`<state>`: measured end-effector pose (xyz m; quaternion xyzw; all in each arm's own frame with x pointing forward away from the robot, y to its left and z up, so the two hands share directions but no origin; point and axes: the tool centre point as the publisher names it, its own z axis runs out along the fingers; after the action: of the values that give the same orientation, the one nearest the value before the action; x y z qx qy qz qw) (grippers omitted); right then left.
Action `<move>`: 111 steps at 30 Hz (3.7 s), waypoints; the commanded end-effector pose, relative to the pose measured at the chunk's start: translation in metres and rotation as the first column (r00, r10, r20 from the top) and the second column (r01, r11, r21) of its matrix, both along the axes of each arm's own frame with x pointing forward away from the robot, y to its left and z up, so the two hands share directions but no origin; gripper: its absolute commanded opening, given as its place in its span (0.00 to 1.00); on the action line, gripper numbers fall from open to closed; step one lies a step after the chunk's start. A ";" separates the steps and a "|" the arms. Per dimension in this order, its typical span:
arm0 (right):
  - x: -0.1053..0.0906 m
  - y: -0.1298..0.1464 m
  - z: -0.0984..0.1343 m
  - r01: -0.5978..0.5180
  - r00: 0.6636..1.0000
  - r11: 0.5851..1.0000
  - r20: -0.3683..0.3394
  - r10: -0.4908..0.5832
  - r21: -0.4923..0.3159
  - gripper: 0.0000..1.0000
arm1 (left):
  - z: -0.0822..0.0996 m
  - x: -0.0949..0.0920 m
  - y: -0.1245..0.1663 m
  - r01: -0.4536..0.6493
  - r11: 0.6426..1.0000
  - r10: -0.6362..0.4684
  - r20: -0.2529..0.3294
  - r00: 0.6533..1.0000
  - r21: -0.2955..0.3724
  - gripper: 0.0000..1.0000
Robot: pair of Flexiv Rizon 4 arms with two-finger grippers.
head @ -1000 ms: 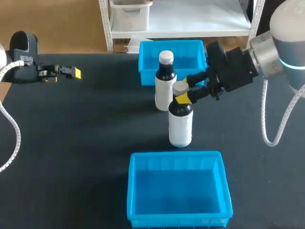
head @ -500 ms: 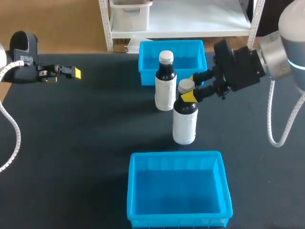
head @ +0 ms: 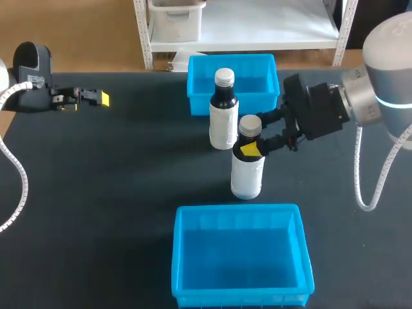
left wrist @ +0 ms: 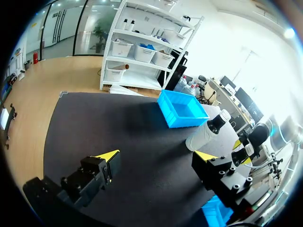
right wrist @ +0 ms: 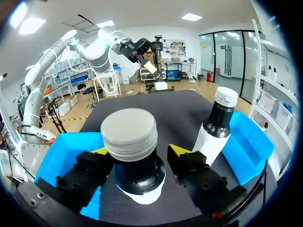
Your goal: Pick up the bottle, and place it in the far bin if it is heavy, or in the near bin if it is light.
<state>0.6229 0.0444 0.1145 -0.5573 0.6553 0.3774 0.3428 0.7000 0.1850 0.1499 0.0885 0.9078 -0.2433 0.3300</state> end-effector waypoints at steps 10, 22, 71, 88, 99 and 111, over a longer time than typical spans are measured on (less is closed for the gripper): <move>-0.001 0.006 0.006 0.003 1.000 1.000 -0.005 -0.003 0.020 1.00 | 0.000 0.000 0.000 0.000 1.000 0.000 0.000 1.000 0.000 1.00; -0.003 0.007 0.008 0.007 1.000 0.999 -0.006 -0.007 0.033 0.49 | 0.000 0.000 0.000 0.000 1.000 0.000 0.000 1.000 0.000 1.00; 0.008 -0.116 0.111 0.262 0.962 0.965 0.084 -0.259 -0.032 0.32 | 0.000 0.000 0.000 0.000 1.000 0.000 0.000 1.000 0.000 1.00; -0.096 -0.055 0.143 0.004 1.000 1.000 0.012 -0.004 0.006 0.33 | 0.000 0.000 0.000 0.000 1.000 0.000 0.000 1.000 0.000 1.00; -0.141 0.015 0.123 -0.162 0.986 0.985 -0.017 0.163 0.052 0.33 | 0.000 0.000 0.000 0.000 1.000 0.000 0.000 1.000 0.000 1.00; -0.171 0.065 0.082 -0.283 0.957 0.955 -0.039 0.288 0.089 0.33 | 0.000 0.000 0.000 0.000 1.000 0.000 0.000 1.000 0.000 1.00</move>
<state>0.4469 0.0926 0.2129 -0.6196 0.5696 0.4542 0.2922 0.7000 0.1850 0.1499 0.0885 0.9078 -0.2433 0.3300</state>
